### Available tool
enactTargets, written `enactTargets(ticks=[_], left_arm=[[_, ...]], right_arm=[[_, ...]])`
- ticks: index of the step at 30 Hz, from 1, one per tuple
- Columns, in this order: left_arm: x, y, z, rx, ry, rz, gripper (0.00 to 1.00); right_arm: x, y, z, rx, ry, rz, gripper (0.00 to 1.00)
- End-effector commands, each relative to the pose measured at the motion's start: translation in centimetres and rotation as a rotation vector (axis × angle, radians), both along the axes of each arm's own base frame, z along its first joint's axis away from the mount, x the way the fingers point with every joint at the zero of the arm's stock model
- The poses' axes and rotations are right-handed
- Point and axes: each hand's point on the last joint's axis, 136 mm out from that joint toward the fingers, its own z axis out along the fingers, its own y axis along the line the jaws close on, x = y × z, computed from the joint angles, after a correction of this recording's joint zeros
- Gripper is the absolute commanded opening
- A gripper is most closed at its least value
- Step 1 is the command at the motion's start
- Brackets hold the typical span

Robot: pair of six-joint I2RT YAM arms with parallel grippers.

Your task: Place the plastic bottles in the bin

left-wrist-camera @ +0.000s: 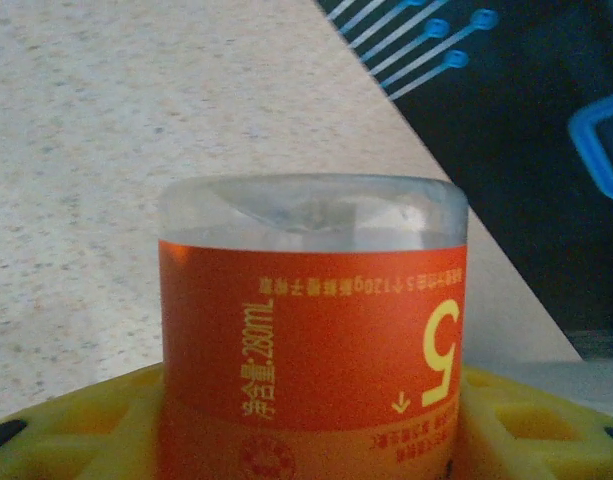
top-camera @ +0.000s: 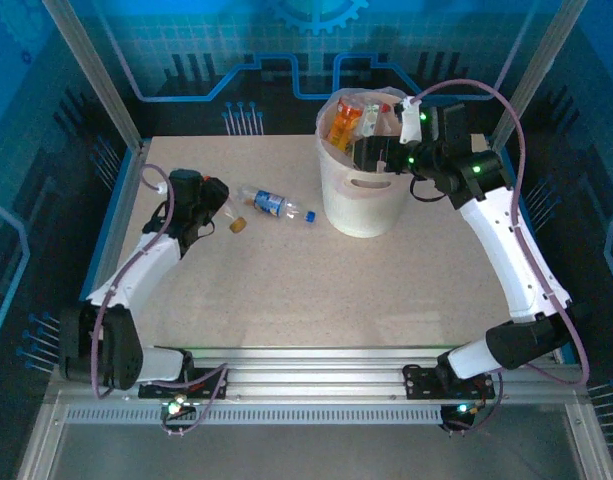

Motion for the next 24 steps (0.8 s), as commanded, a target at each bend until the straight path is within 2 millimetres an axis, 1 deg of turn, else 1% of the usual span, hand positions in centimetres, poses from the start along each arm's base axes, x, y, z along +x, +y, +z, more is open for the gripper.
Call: enactTargets(ticks=[1, 3, 4, 7, 10, 11, 14, 20, 24], left_arm=[[0.0, -3.0, 3.6, 0.05, -0.131, -0.164, 0.51], [-0.1, -4.8, 6.0, 0.098, -0.199, -0.238, 0.51], [-0.2, -5.9, 7.2, 0.122, -0.232, -0.285, 0.51], [-0.7, -8.7, 10.2, 0.175, -0.316, -0.383, 0.51], [-1.3, -11.1, 12.5, 0.203, -0.383, -0.468, 0.51], [-1.6, -11.9, 13.0, 0.207, -0.399, -0.498, 0.51], [-2.3, -14.6, 15.5, 0.225, -0.493, -0.603, 0.51], [-3.8, -20.9, 21.6, 0.341, -0.743, -0.823, 0.51], [-3.4, -24.9, 25.0, 0.445, -0.885, -0.908, 0.51]], right_arm=[[-0.9, 0.6, 1.3, 0.041, -0.03, 0.025, 1.0], [-1.0, 0.4, 1.3, 0.036, -0.035, 0.014, 1.0], [-1.0, 0.2, 1.3, 0.034, -0.038, 0.007, 1.0], [-1.1, -0.1, 1.4, 0.025, -0.044, 0.0, 1.0], [-1.3, 0.2, 1.1, 0.008, -0.043, 0.029, 1.0], [-1.3, 0.2, 1.0, 0.003, -0.041, 0.037, 1.0], [-1.2, 0.0, 0.4, -0.01, -0.028, 0.027, 1.0], [-1.2, -1.5, 0.3, -0.04, -0.03, -0.057, 1.0], [-1.6, -3.0, 0.6, -0.058, -0.045, -0.125, 1.0]])
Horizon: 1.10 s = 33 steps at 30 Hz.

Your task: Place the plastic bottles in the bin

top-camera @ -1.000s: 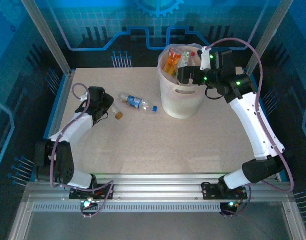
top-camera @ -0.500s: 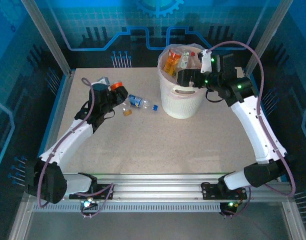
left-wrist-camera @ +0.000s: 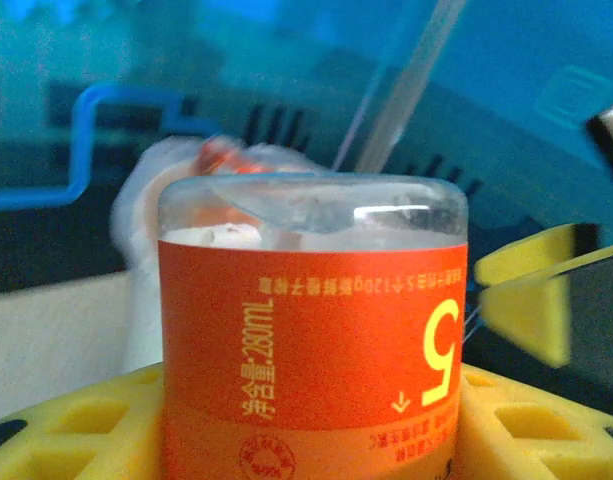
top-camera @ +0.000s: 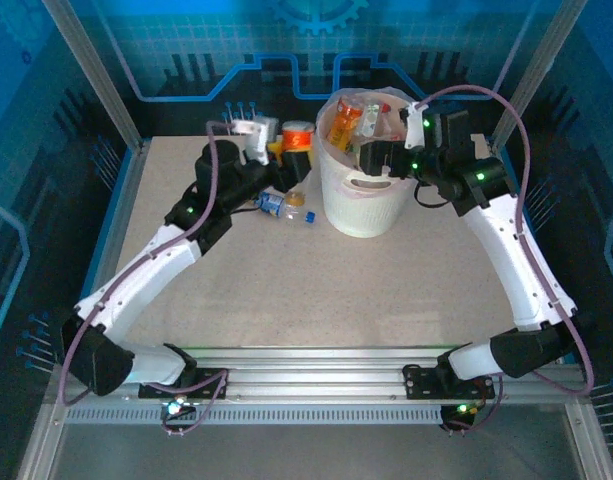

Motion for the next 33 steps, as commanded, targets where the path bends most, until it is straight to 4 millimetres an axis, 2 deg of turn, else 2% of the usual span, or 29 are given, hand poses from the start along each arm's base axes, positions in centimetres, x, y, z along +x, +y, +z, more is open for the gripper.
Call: enactTargets(ticks=[1, 7, 11, 16, 19, 26, 31, 33], left_arm=[[-0.1, -3.4, 4.4, 0.073, -0.244, -0.098, 0.51], [2.3, -7.6, 7.2, 0.102, -0.427, -0.163, 0.51], [5.0, -10.3, 6.8, 0.181, -0.501, -0.175, 0.51], [8.1, -12.4, 5.5, 0.271, -0.513, -0.18, 0.51], [9.0, -13.2, 4.1, 0.312, -0.485, -0.192, 0.52], [10.5, -13.8, 0.7, 0.414, -0.462, -0.184, 0.56], [12.3, -13.7, -1.7, 0.494, -0.428, -0.143, 0.57], [12.7, -13.6, -2.4, 0.511, -0.408, -0.132, 0.61]], right_arm=[[-1.2, -1.6, 1.2, -0.013, -0.041, -0.072, 1.0], [-2.3, -4.7, 1.2, -0.041, -0.064, -0.213, 1.0], [-3.0, -6.1, 1.2, -0.036, -0.074, -0.265, 1.0], [-3.5, -6.5, 1.1, -0.029, -0.074, -0.272, 1.0], [-3.6, -6.8, 0.9, -0.027, -0.069, -0.277, 1.0], [-3.6, -6.7, 0.6, -0.011, -0.062, -0.27, 1.0], [-3.3, -6.3, 0.1, 0.002, -0.048, -0.256, 1.0], [-3.2, -6.1, 0.0, 0.006, -0.043, -0.249, 1.0]])
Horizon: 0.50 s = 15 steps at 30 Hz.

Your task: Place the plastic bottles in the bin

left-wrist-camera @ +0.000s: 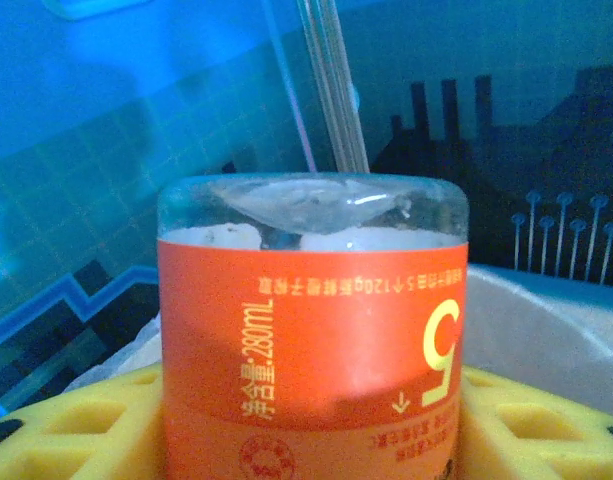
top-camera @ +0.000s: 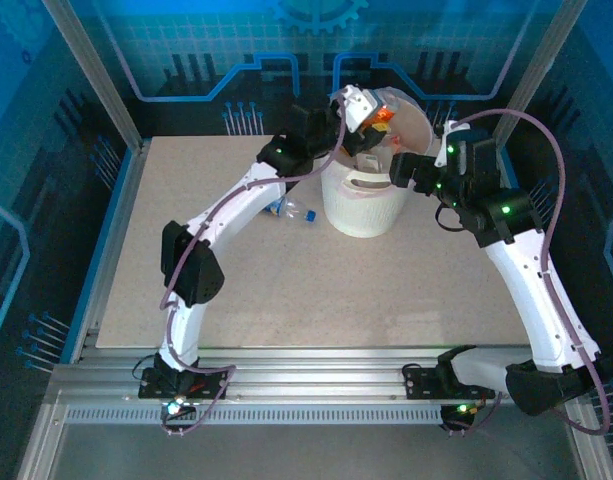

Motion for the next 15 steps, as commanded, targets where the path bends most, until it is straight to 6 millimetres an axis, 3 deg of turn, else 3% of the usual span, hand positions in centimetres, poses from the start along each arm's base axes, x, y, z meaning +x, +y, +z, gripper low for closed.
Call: enactTargets(ticks=[1, 5, 10, 15], left_arm=[[0.8, 0.0, -0.3, 0.044, -0.017, 0.042, 0.69], [1.5, 0.4, -0.7, 0.038, -0.003, 0.089, 0.79], [2.0, 1.1, 0.4, 0.014, -0.032, 0.17, 0.88], [0.7, 0.7, 2.1, -0.027, -0.056, 0.164, 0.96]], right_arm=[[0.2, 0.1, 0.0, 0.03, -0.002, 0.003, 1.0], [0.5, 0.2, -0.3, 0.027, 0.006, 0.006, 1.0], [1.1, 0.0, -0.2, 0.024, 0.01, 0.004, 1.0], [1.6, 0.2, -0.4, 0.031, 0.019, 0.013, 1.0]])
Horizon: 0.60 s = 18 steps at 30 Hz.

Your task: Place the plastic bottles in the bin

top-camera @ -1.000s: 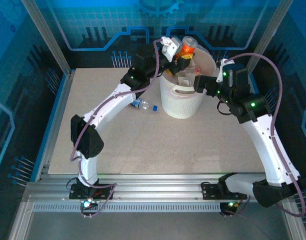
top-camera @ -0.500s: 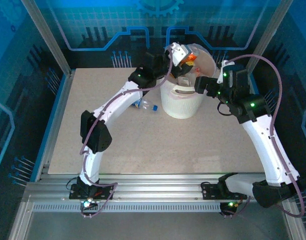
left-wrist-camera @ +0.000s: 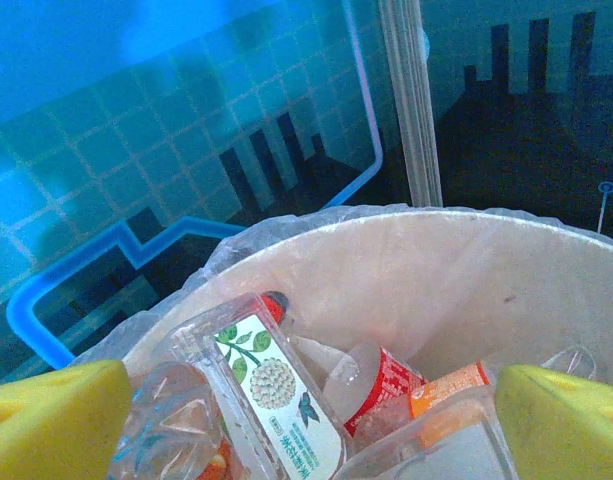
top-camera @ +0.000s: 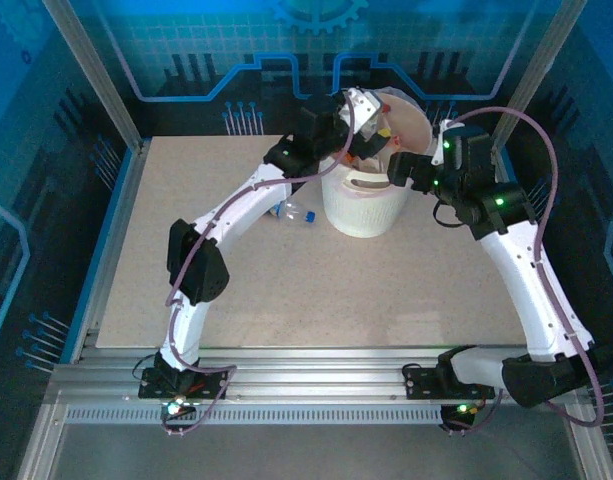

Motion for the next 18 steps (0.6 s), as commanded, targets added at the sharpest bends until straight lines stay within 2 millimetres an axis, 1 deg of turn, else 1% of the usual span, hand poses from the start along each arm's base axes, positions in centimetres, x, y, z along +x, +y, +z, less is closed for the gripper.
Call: enactTargets(ticks=[1, 2, 6, 9, 13, 16, 18], left_arm=[[-1.7, 0.0, 4.4, -0.077, -0.076, 0.011, 0.97], [-2.2, -0.1, 4.9, -0.094, -0.081, 0.002, 0.97], [-5.3, 0.2, 8.6, -0.184, -0.098, -0.056, 0.98], [-7.4, 0.9, 11.0, -0.256, -0.097, -0.098, 0.98], [-9.5, 3.0, 13.3, -0.334, -0.114, -0.082, 0.99], [-10.9, 5.3, 14.7, -0.385, -0.132, -0.036, 0.99], [-11.9, 6.9, 15.1, -0.413, -0.129, 0.001, 0.99]], right_arm=[[0.5, 0.1, 1.2, 0.024, -0.03, 0.007, 1.0], [0.5, 0.1, 1.2, 0.024, -0.029, 0.008, 1.0], [0.4, 0.1, 1.5, 0.021, -0.036, 0.01, 1.0], [0.3, 0.2, 1.8, 0.024, -0.051, 0.023, 1.0], [-0.2, 0.7, 2.5, 0.033, -0.076, 0.054, 1.0], [-0.6, 1.4, 3.0, 0.03, -0.1, 0.093, 1.0], [-0.9, 2.3, 3.6, 0.015, -0.12, 0.133, 1.0]])
